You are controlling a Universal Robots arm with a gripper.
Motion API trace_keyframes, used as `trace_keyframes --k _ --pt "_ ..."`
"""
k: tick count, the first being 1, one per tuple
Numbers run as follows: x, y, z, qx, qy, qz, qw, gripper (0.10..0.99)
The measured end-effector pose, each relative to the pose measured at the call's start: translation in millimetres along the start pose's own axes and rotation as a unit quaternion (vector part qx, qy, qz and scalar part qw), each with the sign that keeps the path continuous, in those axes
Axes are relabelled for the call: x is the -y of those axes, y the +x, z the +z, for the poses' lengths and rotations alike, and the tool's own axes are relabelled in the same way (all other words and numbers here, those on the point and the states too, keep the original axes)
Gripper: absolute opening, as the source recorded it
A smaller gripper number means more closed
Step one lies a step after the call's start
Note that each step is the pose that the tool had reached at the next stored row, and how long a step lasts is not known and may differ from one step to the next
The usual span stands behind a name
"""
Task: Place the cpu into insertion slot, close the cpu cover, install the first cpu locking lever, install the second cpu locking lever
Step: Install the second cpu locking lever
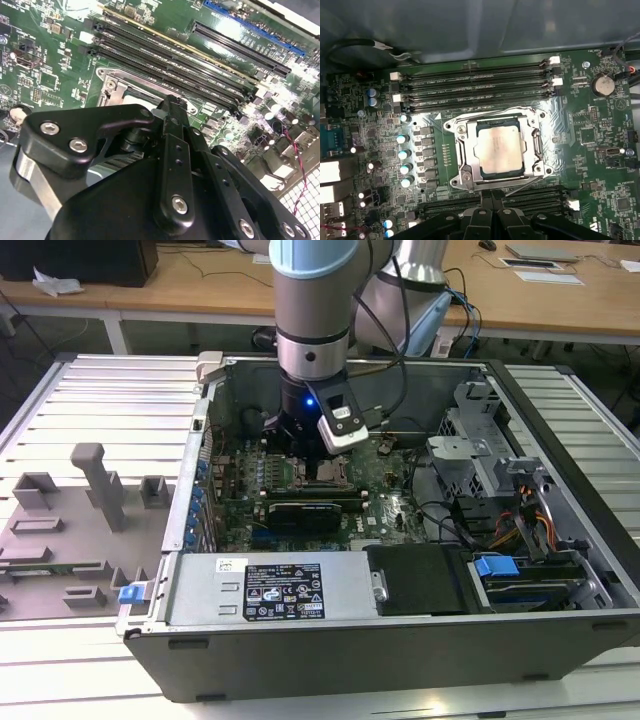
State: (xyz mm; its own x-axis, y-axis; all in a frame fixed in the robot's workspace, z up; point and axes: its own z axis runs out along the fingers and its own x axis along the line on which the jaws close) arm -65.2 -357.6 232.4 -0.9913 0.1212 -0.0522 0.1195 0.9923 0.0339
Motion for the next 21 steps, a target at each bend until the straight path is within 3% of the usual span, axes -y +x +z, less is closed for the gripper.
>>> trace_keyframes --k 5,10,21 --pt "5.7 5.9 3.6 0.0100 -0.0075 -0.005 0.9999 0.106" --pt "10.3 8.9 5.7 0.0155 -0.0158 -0.008 0.9997 0.106" --pt "28.0 15.2 11.3 0.0193 -0.0447 -0.011 0.9988 0.106"
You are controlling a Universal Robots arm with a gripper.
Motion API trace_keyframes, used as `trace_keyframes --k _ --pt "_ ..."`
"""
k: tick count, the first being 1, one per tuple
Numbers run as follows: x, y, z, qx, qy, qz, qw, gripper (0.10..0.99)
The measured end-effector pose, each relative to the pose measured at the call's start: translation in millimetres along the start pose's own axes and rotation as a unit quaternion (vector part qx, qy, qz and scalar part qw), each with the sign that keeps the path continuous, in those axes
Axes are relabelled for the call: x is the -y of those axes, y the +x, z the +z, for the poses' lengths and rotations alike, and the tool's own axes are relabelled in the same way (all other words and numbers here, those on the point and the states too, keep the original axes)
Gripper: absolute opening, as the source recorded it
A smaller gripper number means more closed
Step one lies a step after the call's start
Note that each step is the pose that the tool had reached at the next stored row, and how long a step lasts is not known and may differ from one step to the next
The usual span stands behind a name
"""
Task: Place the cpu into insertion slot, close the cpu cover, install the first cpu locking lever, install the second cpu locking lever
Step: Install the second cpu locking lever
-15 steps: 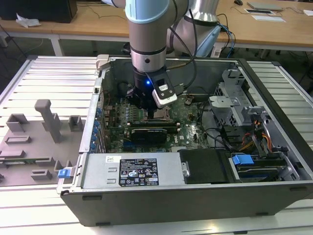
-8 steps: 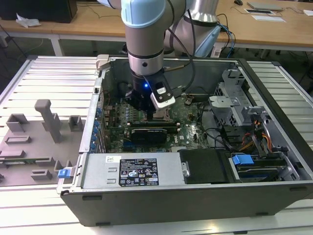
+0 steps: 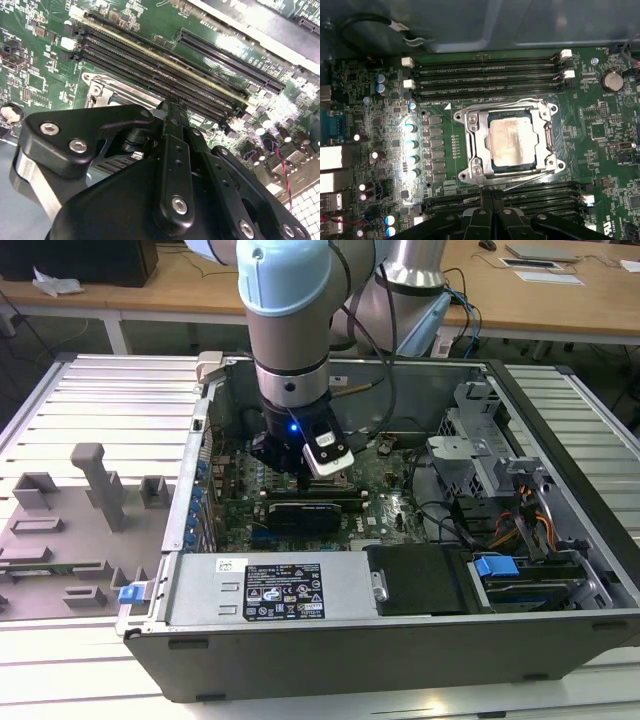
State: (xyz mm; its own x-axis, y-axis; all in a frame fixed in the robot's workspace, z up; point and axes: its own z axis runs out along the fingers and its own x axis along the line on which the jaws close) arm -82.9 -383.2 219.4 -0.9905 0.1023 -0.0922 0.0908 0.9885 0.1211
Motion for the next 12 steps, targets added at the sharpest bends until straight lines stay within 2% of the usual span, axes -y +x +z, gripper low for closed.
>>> trace_keyframes --k 2,4,8,12 --pt "1.2 1.2 0.1 0.0008 -0.0079 0.000 1.0000 0.106" --pt "3.3 3.1 0.3 0.0020 -0.0202 0.000 0.9998 0.106" --pt "6.7 9.5 2.8 0.0048 -0.0364 0.000 0.9993 0.106" --pt "8.3 14.7 5.4 0.0067 -0.0457 0.000 0.9989 0.106"
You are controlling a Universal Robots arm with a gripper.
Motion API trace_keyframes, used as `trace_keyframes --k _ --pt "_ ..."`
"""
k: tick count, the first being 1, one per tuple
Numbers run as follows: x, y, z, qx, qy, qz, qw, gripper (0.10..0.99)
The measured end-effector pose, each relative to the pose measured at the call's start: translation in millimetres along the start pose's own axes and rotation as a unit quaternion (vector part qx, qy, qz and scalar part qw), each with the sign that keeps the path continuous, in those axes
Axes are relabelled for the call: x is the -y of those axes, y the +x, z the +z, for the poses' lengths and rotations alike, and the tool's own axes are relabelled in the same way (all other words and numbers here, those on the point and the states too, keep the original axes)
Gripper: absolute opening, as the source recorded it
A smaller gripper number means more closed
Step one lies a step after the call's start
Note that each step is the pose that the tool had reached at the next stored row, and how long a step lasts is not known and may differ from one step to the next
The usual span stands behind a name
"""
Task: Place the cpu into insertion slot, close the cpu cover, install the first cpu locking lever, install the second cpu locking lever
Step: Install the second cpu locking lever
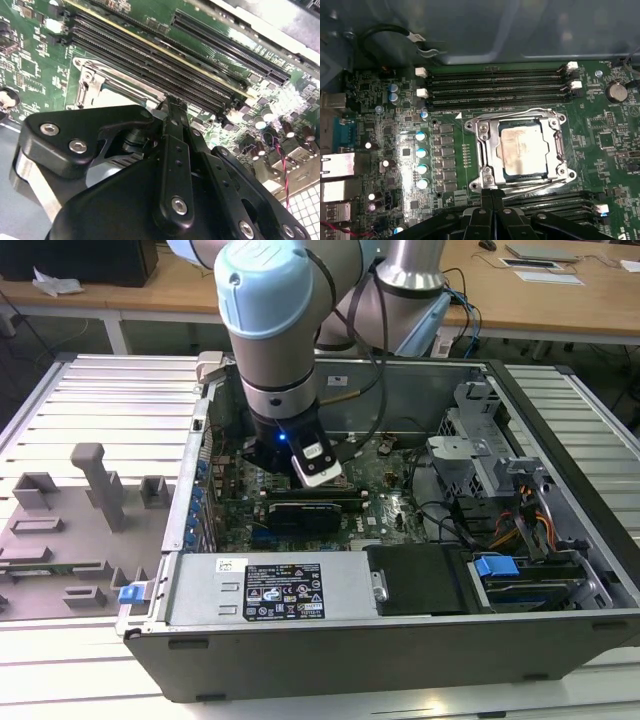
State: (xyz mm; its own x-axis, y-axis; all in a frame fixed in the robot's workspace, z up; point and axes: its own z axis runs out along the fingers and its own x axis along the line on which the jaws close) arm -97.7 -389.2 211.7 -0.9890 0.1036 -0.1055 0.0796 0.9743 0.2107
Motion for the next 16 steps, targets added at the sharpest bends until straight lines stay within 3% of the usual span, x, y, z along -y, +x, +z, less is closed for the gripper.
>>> trace_keyframes --k 3,7,16 --pt "1.0 3.6 2.5 0.0015 -0.0045 0.000 1.0000 0.106" --pt "2.1 4.8 7.1 0.0021 -0.0050 -0.001 1.0000 0.106" --pt "-1.3 5.4 9.6 0.0021 -0.0050 -0.001 1.0000 0.106"
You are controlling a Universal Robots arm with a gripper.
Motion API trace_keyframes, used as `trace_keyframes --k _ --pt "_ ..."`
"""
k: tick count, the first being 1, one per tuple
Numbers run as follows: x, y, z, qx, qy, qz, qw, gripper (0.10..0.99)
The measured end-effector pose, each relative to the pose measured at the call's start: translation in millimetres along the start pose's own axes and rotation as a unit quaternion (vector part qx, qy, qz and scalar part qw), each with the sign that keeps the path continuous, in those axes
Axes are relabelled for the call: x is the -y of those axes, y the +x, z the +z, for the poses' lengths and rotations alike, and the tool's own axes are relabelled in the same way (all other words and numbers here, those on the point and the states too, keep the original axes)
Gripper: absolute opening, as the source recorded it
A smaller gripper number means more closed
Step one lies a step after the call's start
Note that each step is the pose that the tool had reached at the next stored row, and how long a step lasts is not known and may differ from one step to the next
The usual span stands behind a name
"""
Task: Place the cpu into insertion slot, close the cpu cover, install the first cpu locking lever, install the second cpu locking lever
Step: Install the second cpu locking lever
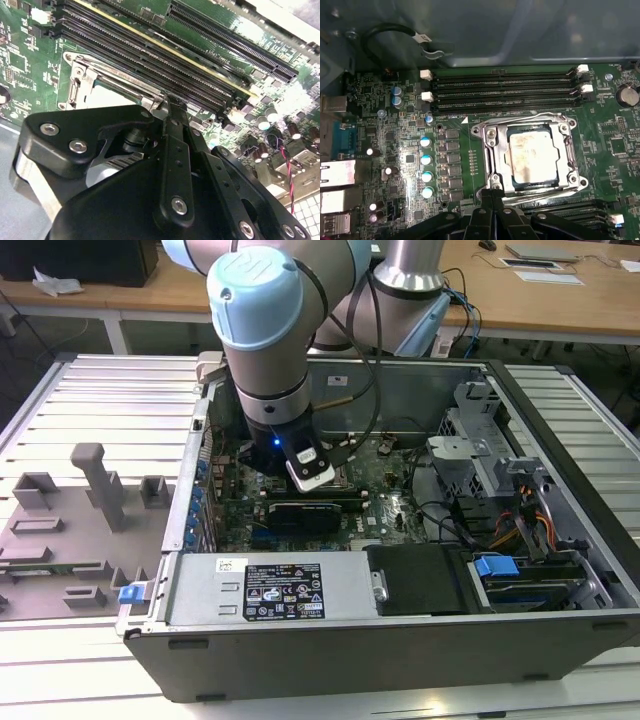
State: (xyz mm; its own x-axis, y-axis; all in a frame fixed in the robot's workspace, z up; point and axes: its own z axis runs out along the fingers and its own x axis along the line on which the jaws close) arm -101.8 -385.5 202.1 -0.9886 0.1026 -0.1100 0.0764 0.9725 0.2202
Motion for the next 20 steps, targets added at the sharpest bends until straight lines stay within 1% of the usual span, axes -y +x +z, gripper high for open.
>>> trace_keyframes --k 5,8,10,11,13,15,17,19,20 --pt "-1.1 0.9 3.2 0.0004 -0.0003 0.000 1.0000 0.106" --pt "-1.9 1.2 3.9 0.0002 -0.0001 0.000 1.0000 0.106" --pt "-3.7 1.5 4.8 0.0001 0.0005 0.000 1.0000 0.106" --pt "-5.8 1.8 5.7 0.0001 0.0004 0.000 1.0000 0.106" --pt "-6.7 1.8 5.8 0.0002 0.0014 0.000 1.0000 0.106" --pt "-7.3 1.5 3.5 0.0004 0.0017 0.000 1.0000 0.106" --pt "-8.6 0.8 -2.3 0.0004 0.0038 0.000 1.0000 0.106" --pt "-9.7 0.1 -6.9 0.0006 0.0077 -0.001 1.0000 0.106" --pt "-10.3 -0.3 -9.2 0.0008 0.0121 -0.001 0.9999 0.106"
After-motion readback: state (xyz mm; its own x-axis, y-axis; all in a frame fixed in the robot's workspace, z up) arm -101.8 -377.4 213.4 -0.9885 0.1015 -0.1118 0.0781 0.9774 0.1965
